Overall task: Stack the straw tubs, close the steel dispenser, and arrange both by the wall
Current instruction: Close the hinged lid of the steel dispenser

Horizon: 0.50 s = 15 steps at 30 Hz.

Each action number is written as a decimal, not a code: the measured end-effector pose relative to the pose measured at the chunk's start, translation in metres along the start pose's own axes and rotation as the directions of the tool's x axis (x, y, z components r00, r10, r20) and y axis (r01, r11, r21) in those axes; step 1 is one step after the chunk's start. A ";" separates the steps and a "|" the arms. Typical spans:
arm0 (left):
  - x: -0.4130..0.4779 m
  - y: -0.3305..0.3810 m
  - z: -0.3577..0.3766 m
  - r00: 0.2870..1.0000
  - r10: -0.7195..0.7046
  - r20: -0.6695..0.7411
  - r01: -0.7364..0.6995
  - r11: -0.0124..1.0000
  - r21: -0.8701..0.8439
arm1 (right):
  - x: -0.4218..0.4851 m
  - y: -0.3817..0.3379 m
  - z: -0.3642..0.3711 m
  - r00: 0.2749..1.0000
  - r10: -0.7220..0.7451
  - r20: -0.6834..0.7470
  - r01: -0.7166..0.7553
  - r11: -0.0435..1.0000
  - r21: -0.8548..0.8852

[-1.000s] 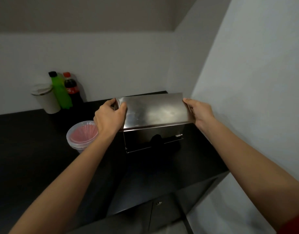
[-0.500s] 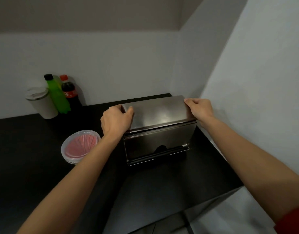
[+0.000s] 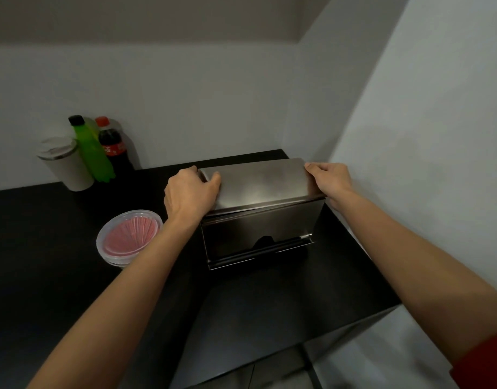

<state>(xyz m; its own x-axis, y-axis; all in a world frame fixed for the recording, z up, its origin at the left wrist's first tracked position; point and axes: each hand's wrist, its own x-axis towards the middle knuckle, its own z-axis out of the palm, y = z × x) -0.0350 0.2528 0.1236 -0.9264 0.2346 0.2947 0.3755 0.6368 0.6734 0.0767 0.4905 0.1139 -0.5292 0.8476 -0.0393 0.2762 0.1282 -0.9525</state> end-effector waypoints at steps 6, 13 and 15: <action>0.005 -0.001 -0.002 0.999 -0.030 -0.011 0.030 1.000 0.002 | -0.002 -0.003 0.002 0.999 -0.033 -0.011 0.033 0.999 -0.019; 0.005 -0.001 -0.003 0.999 -0.043 -0.008 0.043 0.998 0.044 | -0.001 -0.004 0.004 0.999 -0.039 -0.004 0.039 0.999 -0.003; 0.006 -0.001 -0.004 0.998 -0.060 0.009 0.060 0.995 0.077 | -0.001 -0.005 0.005 0.999 -0.046 0.007 0.046 0.999 -0.012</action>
<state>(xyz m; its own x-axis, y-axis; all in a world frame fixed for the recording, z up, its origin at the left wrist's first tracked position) -0.0413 0.2507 0.1270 -0.9476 0.2024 0.2472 0.3162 0.7046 0.6353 0.0716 0.4866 0.1168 -0.5464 0.8375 0.0021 0.2617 0.1731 -0.9495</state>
